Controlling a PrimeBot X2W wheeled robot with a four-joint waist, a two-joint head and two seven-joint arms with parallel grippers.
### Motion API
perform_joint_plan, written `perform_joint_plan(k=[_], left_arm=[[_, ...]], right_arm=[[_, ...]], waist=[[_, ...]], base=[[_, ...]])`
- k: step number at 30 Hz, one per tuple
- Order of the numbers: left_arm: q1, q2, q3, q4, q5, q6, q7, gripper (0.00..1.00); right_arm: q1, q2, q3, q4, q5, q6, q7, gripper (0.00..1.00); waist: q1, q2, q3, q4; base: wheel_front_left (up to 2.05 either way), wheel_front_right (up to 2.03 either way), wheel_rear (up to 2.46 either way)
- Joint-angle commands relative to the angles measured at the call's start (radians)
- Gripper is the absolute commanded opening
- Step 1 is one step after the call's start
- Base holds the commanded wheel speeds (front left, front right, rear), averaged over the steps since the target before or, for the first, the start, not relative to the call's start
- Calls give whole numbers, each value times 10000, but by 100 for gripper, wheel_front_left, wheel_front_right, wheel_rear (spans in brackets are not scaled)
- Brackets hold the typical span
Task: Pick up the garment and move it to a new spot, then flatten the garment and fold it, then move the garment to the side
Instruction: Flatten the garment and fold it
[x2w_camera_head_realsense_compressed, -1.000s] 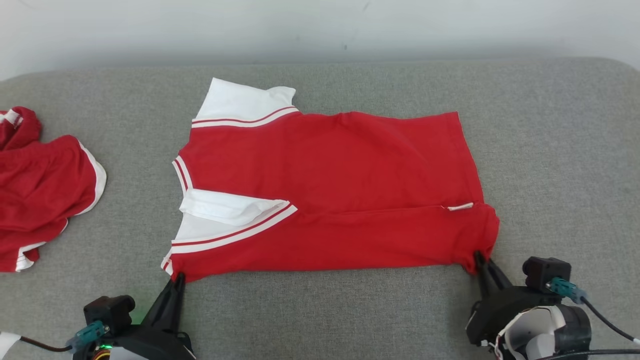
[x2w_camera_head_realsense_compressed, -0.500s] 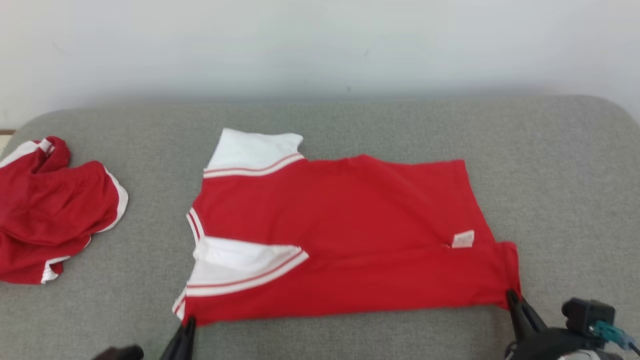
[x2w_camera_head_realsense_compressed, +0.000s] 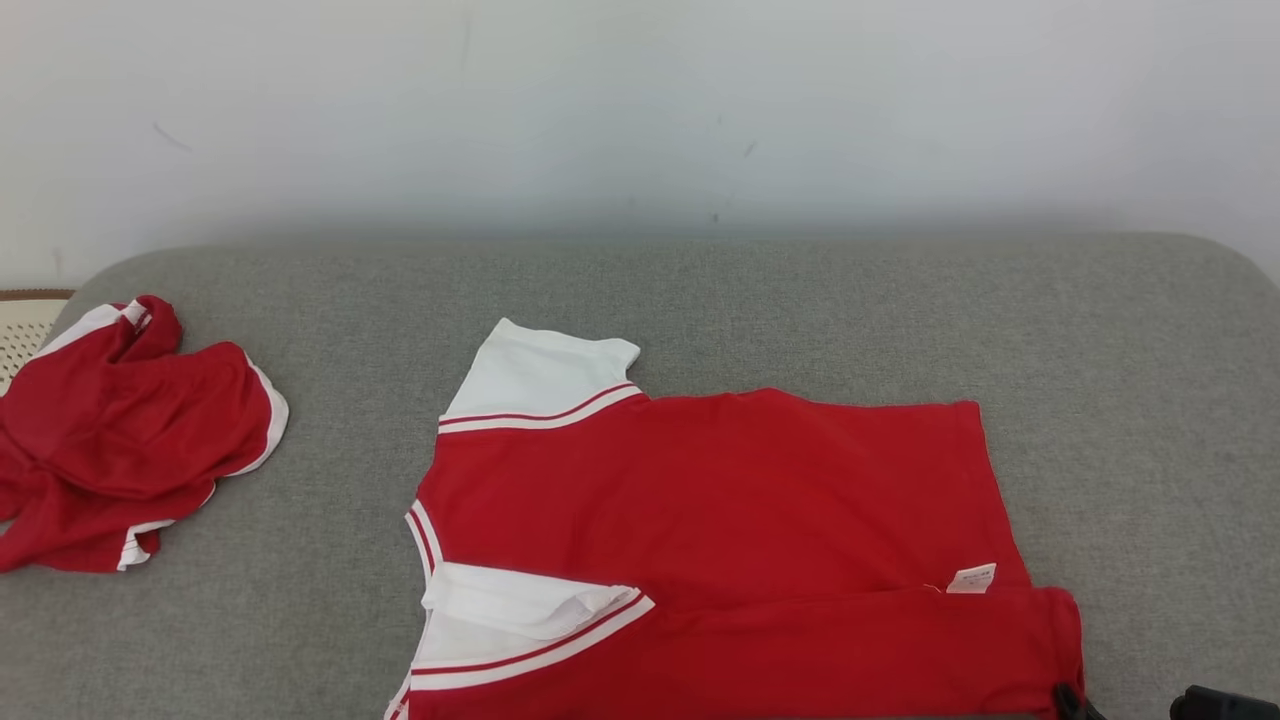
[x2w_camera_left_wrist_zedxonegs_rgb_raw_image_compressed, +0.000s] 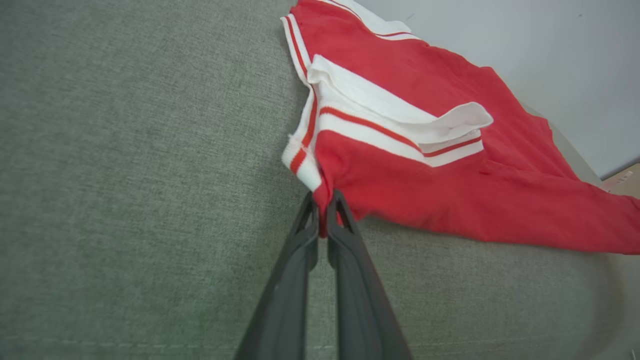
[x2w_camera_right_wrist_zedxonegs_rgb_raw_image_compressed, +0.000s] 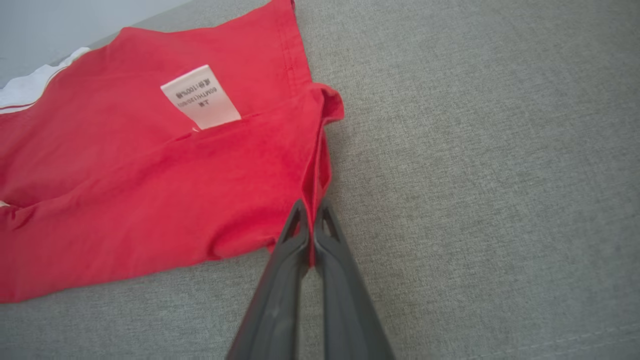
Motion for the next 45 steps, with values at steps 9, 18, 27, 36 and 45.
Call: perform_joint_plan(k=[9, 18, 27, 36, 45], left_arm=[[221, 11, 51, -59, 24, 206, -107, 100], [117, -193, 410, -560, 344, 257, -463, 100], [323, -816, 1738, -2225, 1953, 476, -532, 100], [234, -1126, 2326, -2625, 3235, 249, -534, 100], [-1062, -674, 2491, -1723, 3115, -540, -291, 100]], right_arm=[[219, 207, -244, -1, -189, 5, 38, 100], [-208, 469, -279, -236, -379, 7, -773, 100], [-435, 767, 346, -401, -818, 7, -2407, 100], [-252, 950, 612, -366, -1195, 7, -3485, 100], [-969, 996, 727, -72, -1275, 5, -3422, 100]], waist=[[1, 0, -139, 114], [1, 0, -74, 144], [1, 0, -38, 299], [1, 0, 59, 456], [1, 0, 517, -86]], base=[[0, 0, 0], [0, 0, 0], [0, 0, 0], [0, 0, 0], [0, 0, 0]])
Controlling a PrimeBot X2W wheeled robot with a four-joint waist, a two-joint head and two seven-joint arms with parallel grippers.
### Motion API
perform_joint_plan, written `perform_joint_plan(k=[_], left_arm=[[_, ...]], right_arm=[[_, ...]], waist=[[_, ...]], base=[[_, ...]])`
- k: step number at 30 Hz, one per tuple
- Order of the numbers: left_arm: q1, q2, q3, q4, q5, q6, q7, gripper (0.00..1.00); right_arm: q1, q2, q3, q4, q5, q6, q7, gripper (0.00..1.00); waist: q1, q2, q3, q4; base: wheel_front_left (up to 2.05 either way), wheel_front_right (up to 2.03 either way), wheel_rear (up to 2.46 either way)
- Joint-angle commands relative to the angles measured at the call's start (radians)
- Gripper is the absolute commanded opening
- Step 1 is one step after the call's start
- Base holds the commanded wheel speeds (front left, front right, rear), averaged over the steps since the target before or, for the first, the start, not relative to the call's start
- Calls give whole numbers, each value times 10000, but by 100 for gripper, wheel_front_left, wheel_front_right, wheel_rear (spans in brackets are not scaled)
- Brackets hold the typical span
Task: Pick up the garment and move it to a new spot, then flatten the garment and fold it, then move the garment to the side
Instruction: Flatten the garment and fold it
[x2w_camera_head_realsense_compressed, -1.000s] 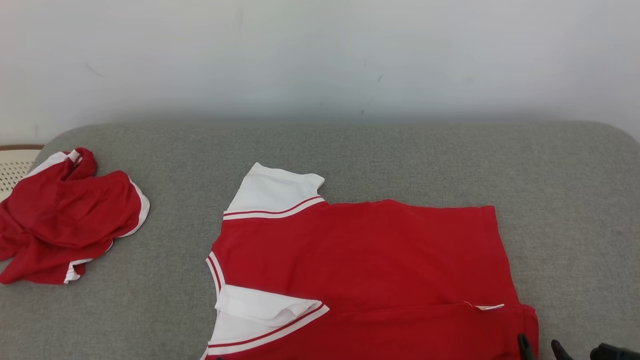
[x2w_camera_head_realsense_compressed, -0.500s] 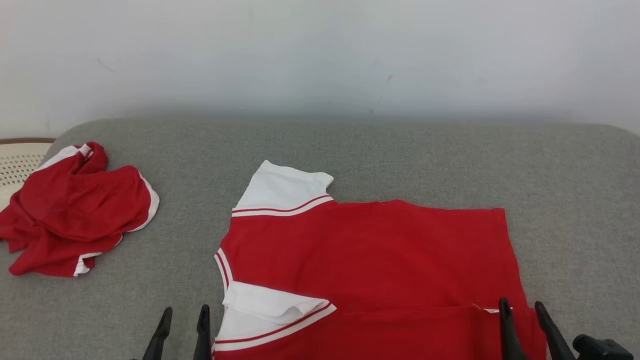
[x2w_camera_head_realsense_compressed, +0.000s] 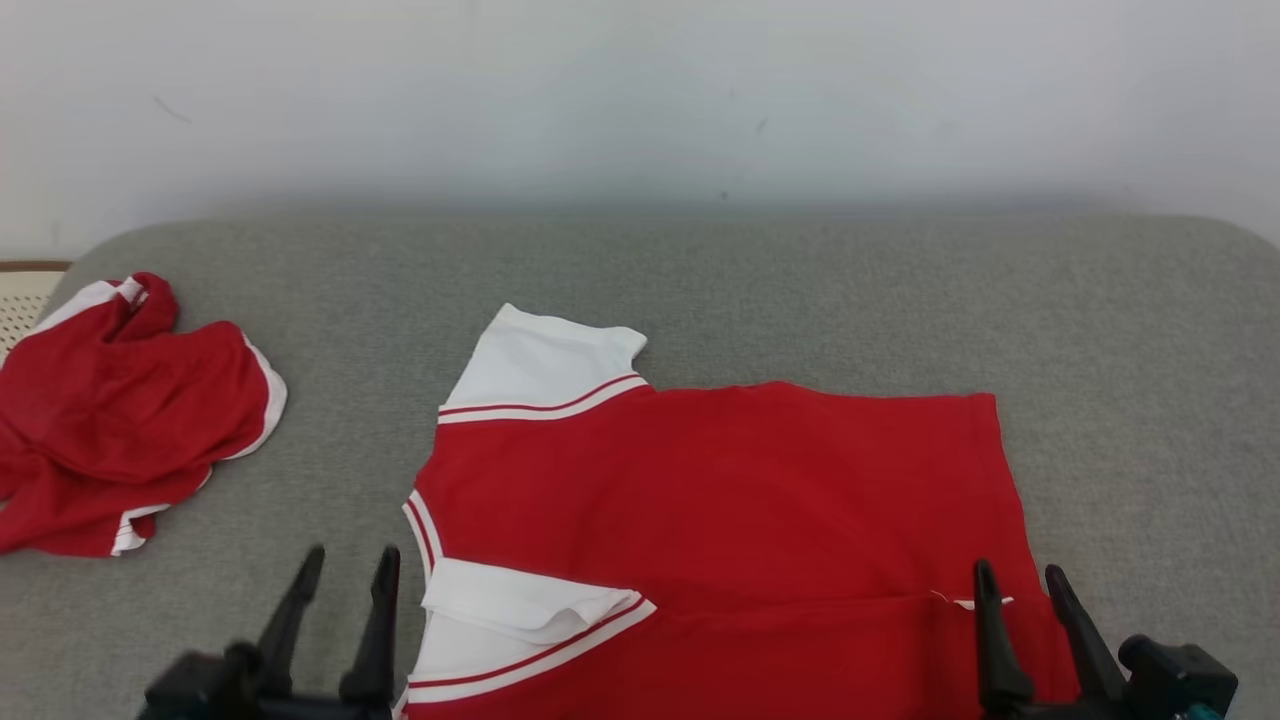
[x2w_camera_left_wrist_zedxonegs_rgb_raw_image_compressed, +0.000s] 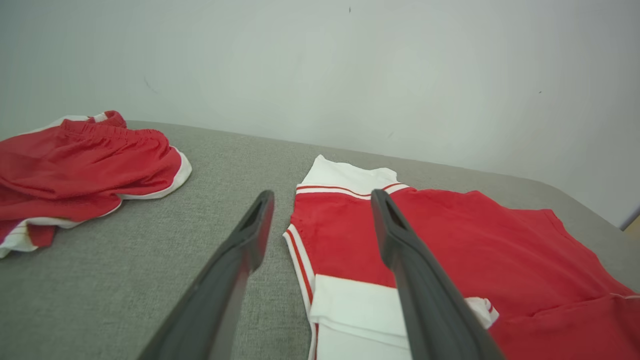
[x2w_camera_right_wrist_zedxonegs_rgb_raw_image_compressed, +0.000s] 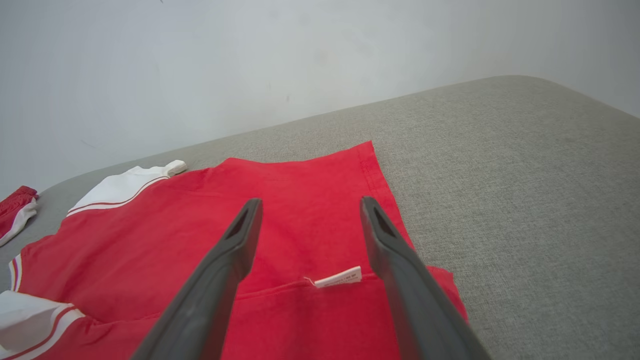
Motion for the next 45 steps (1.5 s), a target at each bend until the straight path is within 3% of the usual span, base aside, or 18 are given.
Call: perform_joint_plan(k=[1, 10, 16, 26, 45], left_arm=[[-629, 283, 3, 145, -46, -185, 228, 100], [-4037, 1496, -97, 980, -1094, -776, 2153, 100], [-6098, 2164, -248, 2104, -2295, -837, 3700, 100], [-8121, 3040, -1148, 3873, -2929, -852, 5023, 100], [-9837, 3744, -3107, 6212, -3444, -855, 5150, 100]], right_arm=[[-266, 22, -4, 108, -73, 7, 20, 100], [-2316, 42, 428, 1153, 228, 5, -4, 100], [-3863, 45, 883, 2331, 654, 7, -271, 100], [-5764, 43, 1480, 3637, 858, 7, -478, 100], [-6872, 44, 2096, 4732, 1301, 7, -951, 100]], waist=[[-1, 0, 324, -325], [-1, 0, 1734, -1357], [-1, 0, 2540, -2019], [-1, 0, 3174, -2647], [-1, 0, 3638, -3147]], base=[[0, 0, 0], [0, 0, 0], [0, 0, 0], [0, 0, 0], [0, 0, 0]])
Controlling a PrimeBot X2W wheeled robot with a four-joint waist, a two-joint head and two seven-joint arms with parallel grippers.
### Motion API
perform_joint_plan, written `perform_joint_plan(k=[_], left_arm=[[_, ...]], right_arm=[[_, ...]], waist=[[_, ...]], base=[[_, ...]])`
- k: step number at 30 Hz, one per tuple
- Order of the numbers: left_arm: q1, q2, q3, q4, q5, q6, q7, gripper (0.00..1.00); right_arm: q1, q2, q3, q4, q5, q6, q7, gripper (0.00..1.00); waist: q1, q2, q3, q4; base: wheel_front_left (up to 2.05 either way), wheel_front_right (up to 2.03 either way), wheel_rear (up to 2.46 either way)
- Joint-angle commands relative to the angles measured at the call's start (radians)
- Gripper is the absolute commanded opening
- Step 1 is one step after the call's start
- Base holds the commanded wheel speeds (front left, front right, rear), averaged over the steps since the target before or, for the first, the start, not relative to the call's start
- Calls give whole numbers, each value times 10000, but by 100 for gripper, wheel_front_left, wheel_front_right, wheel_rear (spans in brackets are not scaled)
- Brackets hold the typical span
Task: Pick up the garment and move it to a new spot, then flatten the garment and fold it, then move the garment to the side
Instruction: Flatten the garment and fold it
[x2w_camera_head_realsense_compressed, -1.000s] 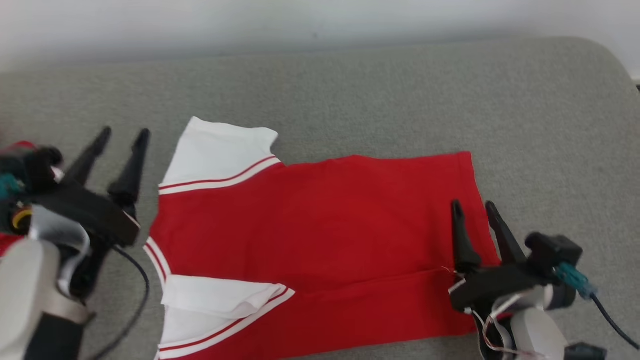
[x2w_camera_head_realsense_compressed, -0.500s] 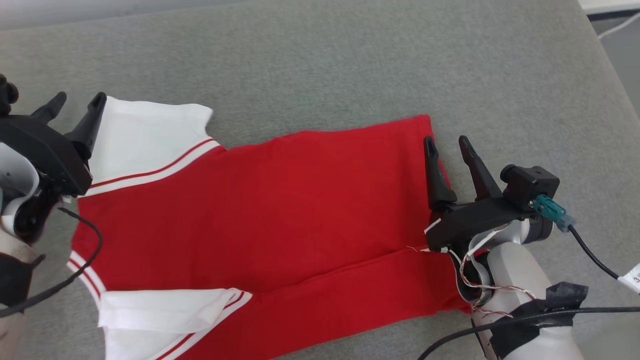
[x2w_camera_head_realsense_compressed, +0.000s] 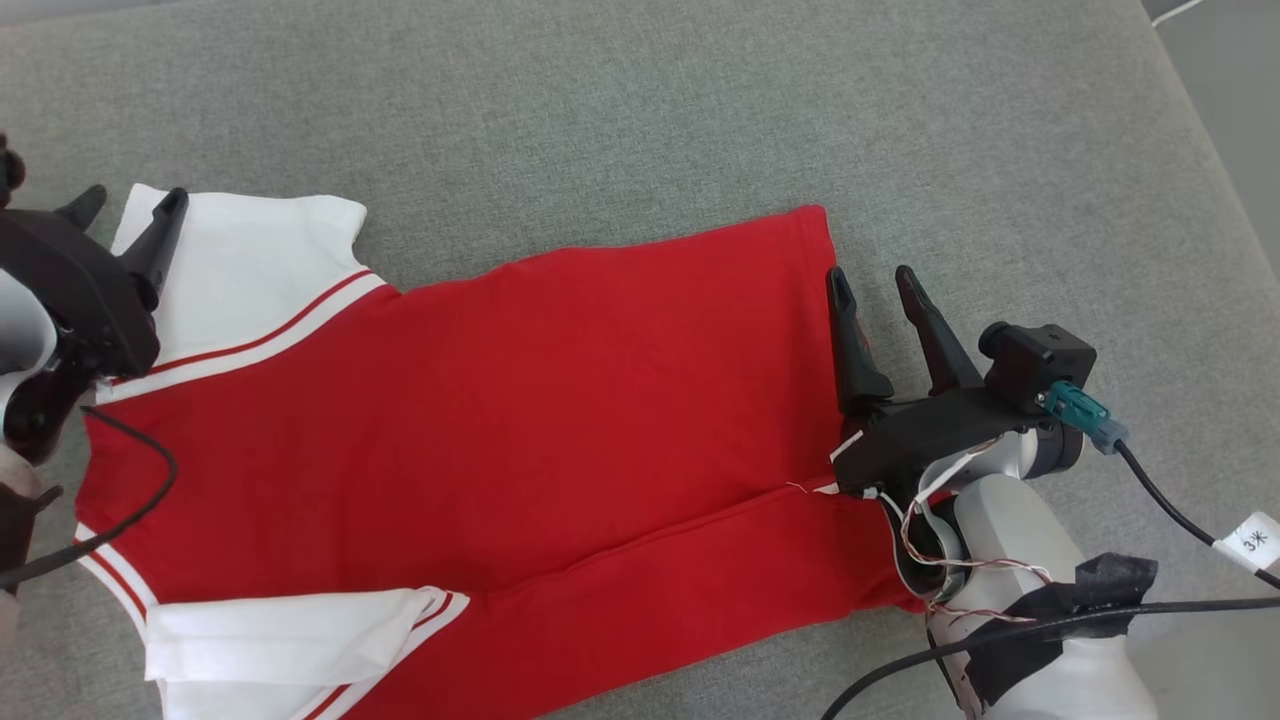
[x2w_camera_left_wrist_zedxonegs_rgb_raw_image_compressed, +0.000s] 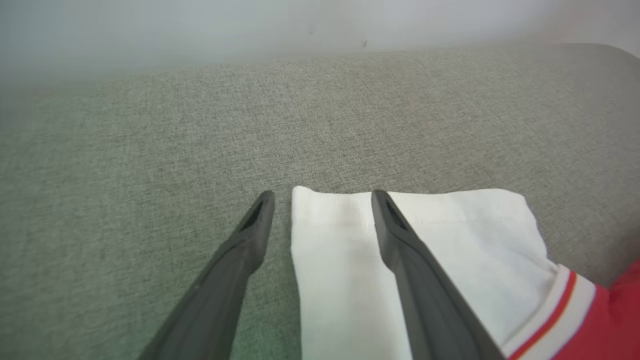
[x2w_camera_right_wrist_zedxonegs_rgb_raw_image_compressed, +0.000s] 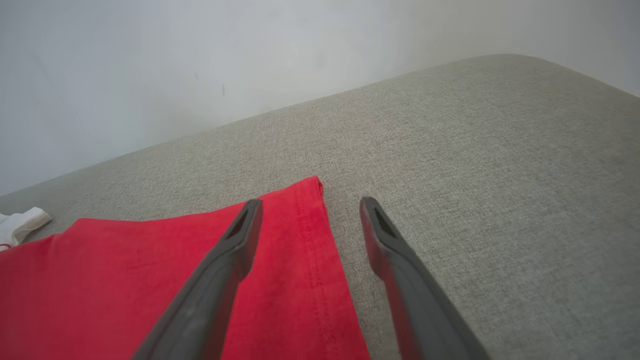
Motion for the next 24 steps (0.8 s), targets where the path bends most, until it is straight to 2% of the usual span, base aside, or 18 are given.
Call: perform_joint_plan(k=[1, 8, 11, 12, 13, 14, 19, 24], left_arm=[[-129, 114, -138, 161, -68, 7, 37, 100], [-544, 219, -635, 768, -191, 7, -3, 100], [-642, 83, -784, 997, -395, 7, 89, 98], [-692, 89, -902, 1028, -398, 7, 84, 46], [-735, 101, -991, 1068, -411, 7, 18, 19], [-764, 119, -1064, 1098, -372, 7, -63, 0], [-924, 111, -1405, 1188, -291, 7, -459, 0], [-829, -47, -1748, 943, -673, 7, -1068, 0]], right_arm=[[-103, 14, 55, 33, 52, 9, -73, 100], [-333, 15, 284, 181, 247, 9, -133, 100], [-382, 12, 320, 265, 281, 9, -175, 100], [-394, 12, 318, 290, 283, 9, -188, 100], [-395, 14, 306, 328, 276, 9, -186, 100], [-395, 17, 300, 363, 261, 9, -189, 100], [-486, 12, 197, 612, 172, 9, -178, 100], [-782, 12, -45, 1070, 5, 9, 221, 100]], waist=[[0, -2, 34, -27], [0, -2, 190, -219], [0, -2, 225, -261], [0, -2, 232, -261], [0, -2, 229, -247], [0, -2, 220, -228], [0, -2, 76, -50], [0, -2, -226, 328]], base=[[0, 0, 0], [0, 0, 0], [0, 0, 0], [0, 0, 0], [0, 0, 0], [0, 0, 0], [0, 0, 0], [0, 0, 0]])
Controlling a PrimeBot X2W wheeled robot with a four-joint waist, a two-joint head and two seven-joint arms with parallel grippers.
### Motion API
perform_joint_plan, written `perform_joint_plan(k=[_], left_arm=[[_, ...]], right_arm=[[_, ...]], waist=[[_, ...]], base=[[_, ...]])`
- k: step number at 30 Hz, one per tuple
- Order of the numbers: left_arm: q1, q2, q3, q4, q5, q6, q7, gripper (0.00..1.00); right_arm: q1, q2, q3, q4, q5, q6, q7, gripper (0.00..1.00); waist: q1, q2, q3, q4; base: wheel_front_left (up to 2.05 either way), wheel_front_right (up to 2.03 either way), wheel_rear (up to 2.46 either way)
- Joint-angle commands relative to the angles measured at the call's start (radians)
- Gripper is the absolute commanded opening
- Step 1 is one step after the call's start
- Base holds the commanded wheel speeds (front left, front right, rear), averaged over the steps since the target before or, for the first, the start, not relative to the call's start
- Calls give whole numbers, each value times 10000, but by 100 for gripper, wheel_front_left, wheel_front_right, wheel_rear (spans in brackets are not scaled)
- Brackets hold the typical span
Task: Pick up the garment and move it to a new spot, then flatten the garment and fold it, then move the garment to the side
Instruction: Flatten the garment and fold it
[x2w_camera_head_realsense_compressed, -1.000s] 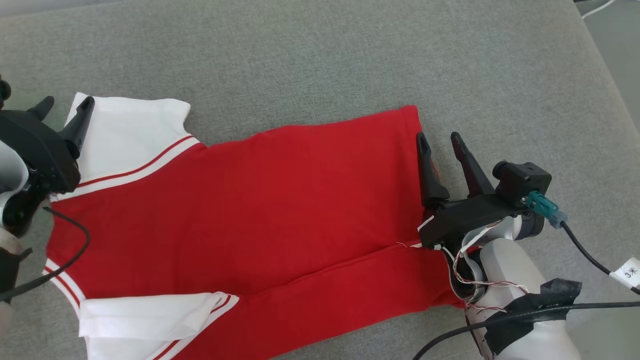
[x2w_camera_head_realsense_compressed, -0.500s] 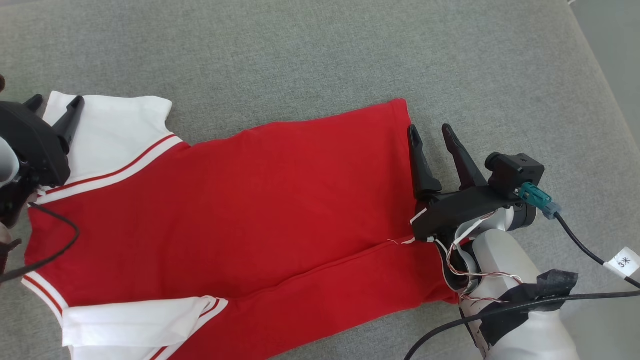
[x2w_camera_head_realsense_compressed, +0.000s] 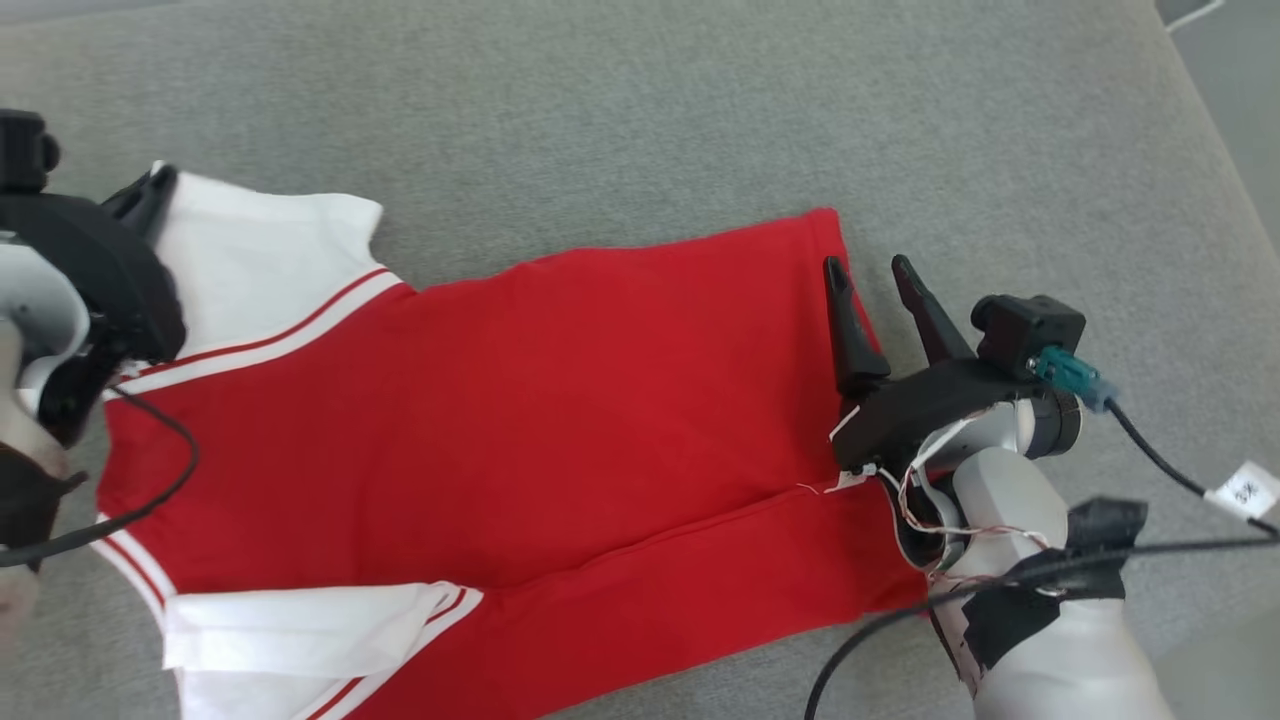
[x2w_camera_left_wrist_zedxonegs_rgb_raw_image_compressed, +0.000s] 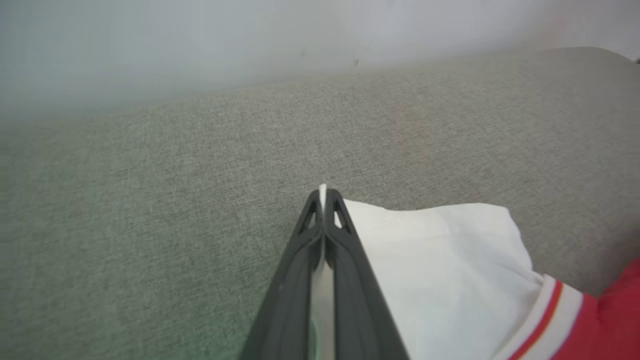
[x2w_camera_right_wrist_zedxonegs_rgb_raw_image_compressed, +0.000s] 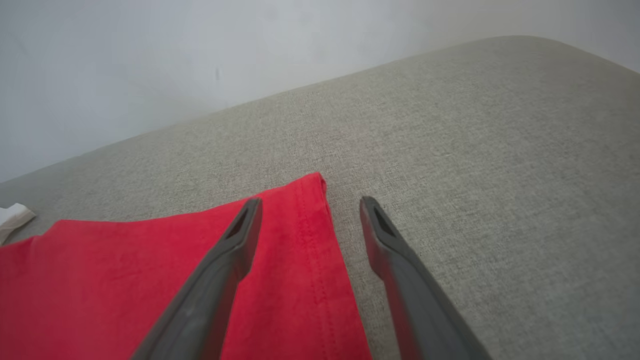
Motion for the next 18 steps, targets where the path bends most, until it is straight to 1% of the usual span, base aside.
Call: perform_joint_plan(k=[1, 8, 16, 17, 18], left_arm=[[70, 32, -72, -59, -79, 7, -128, 0], [441, -68, -564, -982, -566, 6, -887, 0], [668, -28, -919, -1900, -992, 6, -1222, 0], [673, -23, -945, -1979, -984, 6, -1253, 0], [677, -26, -969, -2048, -997, 6, -1256, 0]], right_arm=[[-108, 7, -71, 126, -85, 9, 97, 100], [-836, -70, -1000, 1104, -685, 9, 898, 100], [-1707, -216, -1910, 2217, -1164, 7, 1517, 100], [-1802, -226, -2015, 2363, -1233, 9, 1579, 98], [-1894, -233, -2097, 2498, -1289, 9, 1608, 91]], waist=[[0, 0, -222, 261], [0, 0, -471, 888], [0, 0, -347, 1342], [0, 0, -323, 1377], [0, 0, -293, 1411]], base=[[0, 0, 0], [0, 0, 0], [0, 0, 0], [0, 0, 0], [0, 0, 0]])
